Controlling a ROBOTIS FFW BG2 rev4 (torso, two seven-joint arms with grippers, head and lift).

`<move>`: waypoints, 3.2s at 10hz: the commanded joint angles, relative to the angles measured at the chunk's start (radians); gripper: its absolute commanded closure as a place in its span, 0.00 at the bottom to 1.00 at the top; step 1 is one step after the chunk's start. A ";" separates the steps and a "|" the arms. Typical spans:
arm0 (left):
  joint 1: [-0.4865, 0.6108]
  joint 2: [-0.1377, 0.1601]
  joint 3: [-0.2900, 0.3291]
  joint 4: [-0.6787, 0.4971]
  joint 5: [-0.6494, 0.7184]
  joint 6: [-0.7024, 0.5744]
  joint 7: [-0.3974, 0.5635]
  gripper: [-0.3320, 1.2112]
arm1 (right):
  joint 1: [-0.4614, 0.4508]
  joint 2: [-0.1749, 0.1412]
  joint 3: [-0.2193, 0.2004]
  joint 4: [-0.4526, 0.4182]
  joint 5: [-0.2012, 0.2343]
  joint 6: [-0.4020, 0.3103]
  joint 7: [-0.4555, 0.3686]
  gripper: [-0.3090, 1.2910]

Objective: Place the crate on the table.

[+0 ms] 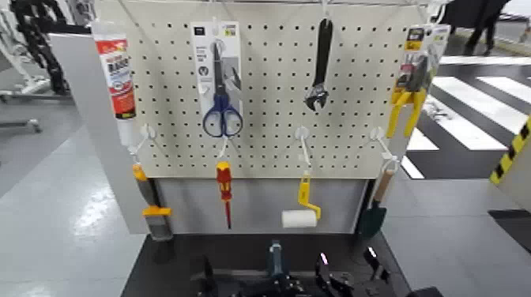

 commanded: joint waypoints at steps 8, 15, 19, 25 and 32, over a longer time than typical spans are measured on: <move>-0.015 0.000 0.083 -0.005 -0.058 0.019 0.038 0.98 | 0.002 0.003 0.000 0.000 0.000 0.000 0.000 0.28; -0.196 0.049 0.044 0.149 -0.120 0.122 -0.022 0.98 | -0.001 0.005 0.008 0.008 -0.006 -0.009 0.002 0.28; -0.296 0.071 -0.014 0.230 -0.187 0.133 -0.109 0.98 | -0.005 0.006 0.011 0.012 -0.009 -0.015 0.002 0.28; -0.392 0.081 -0.066 0.339 -0.245 0.157 -0.193 0.98 | -0.011 0.005 0.018 0.020 -0.014 -0.023 0.002 0.28; -0.484 0.074 -0.148 0.471 -0.316 0.118 -0.321 0.59 | -0.015 0.003 0.021 0.026 -0.018 -0.032 0.002 0.28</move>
